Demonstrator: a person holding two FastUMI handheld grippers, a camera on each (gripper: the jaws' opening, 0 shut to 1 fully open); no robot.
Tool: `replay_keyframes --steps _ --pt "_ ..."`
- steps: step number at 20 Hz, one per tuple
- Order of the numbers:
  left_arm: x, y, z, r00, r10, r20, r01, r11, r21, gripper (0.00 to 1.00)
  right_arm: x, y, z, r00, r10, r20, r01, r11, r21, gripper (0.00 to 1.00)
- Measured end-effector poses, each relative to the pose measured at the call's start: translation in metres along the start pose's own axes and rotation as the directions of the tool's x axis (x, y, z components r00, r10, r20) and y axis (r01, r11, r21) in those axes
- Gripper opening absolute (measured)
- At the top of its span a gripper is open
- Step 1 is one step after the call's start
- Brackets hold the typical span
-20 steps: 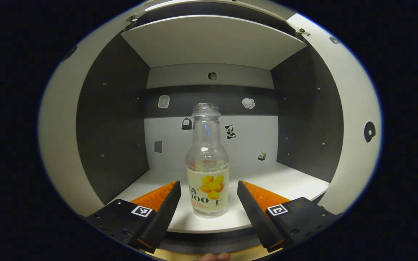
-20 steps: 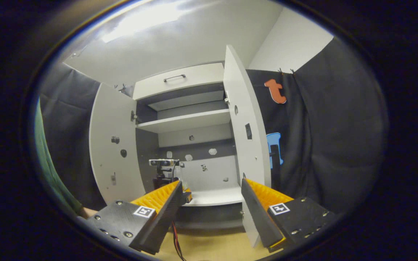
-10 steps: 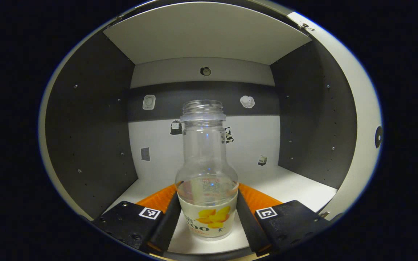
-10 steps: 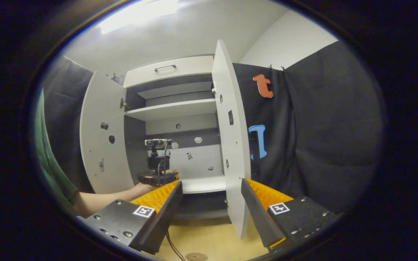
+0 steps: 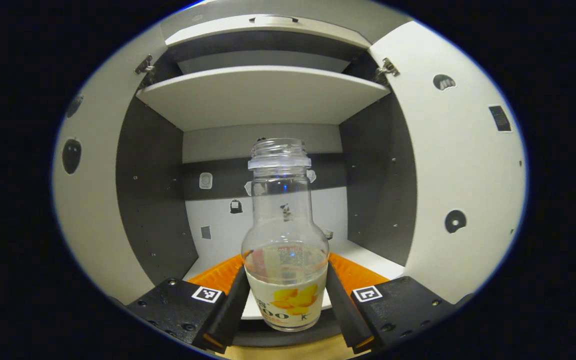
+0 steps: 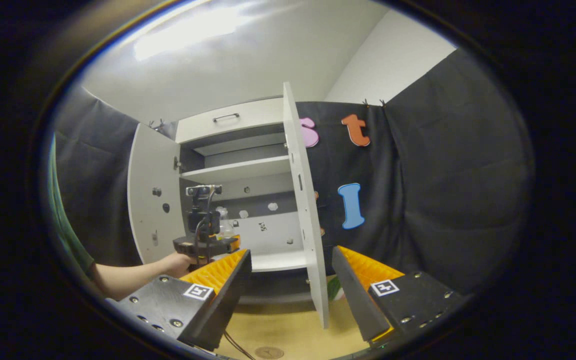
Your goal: Grasp the bottle in the cabinet with the left hand and place it on the coaster, then close the right door with the right hand and the left door with the left hand.
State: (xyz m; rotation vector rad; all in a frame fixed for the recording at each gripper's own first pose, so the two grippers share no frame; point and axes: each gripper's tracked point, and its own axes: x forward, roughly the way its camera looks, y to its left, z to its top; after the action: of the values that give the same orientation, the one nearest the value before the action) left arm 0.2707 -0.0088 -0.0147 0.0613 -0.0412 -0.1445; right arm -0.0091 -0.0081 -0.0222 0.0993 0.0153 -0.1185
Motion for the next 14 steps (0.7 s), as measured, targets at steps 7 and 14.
replay_keyframes --steps 7,14 --pt "-0.097 -0.054 -0.031 0.997 -0.081 0.01 0.081 0.997 0.013 0.8 -0.034 -0.022 -0.008 0.999 0.033 -0.02 -0.033 0.999 0.014 0.98" --pt "-0.163 -0.104 -0.106 0.986 -0.168 -0.007 0.167 0.985 -0.043 0.8 -0.05 -0.047 -0.029 0.997 0.03 -0.064 -0.03 1.0 0.007 0.99"
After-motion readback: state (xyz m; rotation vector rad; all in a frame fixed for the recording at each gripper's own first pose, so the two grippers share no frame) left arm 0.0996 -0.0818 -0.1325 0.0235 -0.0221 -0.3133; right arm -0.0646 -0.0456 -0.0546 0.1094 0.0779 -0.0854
